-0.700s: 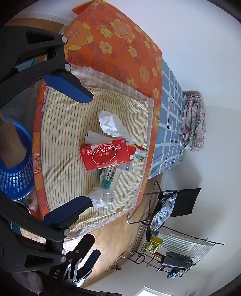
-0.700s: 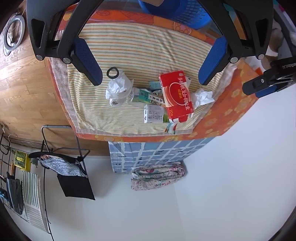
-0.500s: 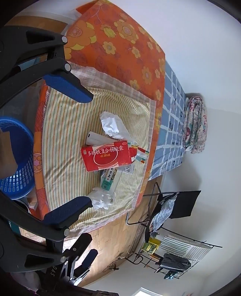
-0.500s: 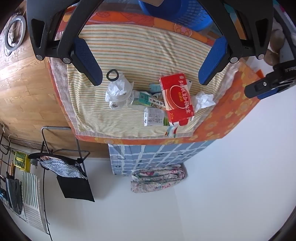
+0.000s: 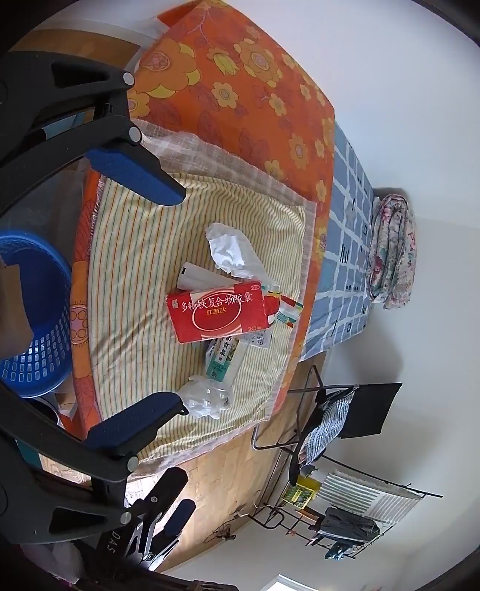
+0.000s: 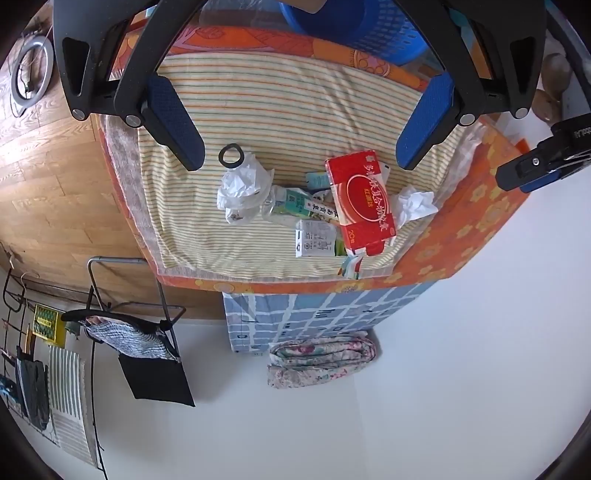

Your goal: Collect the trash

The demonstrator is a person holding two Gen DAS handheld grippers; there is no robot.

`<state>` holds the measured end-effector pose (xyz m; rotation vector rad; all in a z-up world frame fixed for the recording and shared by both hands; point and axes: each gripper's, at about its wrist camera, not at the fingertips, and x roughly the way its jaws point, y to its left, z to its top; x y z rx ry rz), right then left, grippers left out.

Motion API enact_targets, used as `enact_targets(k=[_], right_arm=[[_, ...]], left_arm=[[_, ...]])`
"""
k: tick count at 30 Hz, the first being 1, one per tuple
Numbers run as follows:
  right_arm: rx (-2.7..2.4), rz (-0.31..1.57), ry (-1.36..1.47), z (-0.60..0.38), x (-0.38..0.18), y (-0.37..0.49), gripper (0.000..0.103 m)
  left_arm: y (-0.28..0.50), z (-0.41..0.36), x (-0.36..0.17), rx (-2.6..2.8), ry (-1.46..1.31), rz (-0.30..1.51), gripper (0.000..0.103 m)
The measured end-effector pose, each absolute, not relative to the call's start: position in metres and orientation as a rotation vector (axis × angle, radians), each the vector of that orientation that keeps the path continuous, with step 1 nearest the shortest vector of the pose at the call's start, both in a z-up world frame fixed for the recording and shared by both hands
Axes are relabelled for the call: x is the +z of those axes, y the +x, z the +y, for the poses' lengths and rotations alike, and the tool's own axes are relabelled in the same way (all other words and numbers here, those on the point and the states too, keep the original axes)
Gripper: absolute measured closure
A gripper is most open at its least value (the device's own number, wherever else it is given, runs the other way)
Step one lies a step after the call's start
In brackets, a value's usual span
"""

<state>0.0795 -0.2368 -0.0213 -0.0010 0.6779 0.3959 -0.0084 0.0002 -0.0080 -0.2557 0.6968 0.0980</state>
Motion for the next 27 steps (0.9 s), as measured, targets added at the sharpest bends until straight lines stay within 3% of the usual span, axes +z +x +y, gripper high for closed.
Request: enact_targets(k=[27], right_arm=[[0.402,0.697,0.024,-0.2404,-0.0225,0.0801,0.0]], left_arm=[[-0.0059,0.0039,-0.0147,0.095,-0.276,0.712,0.0]])
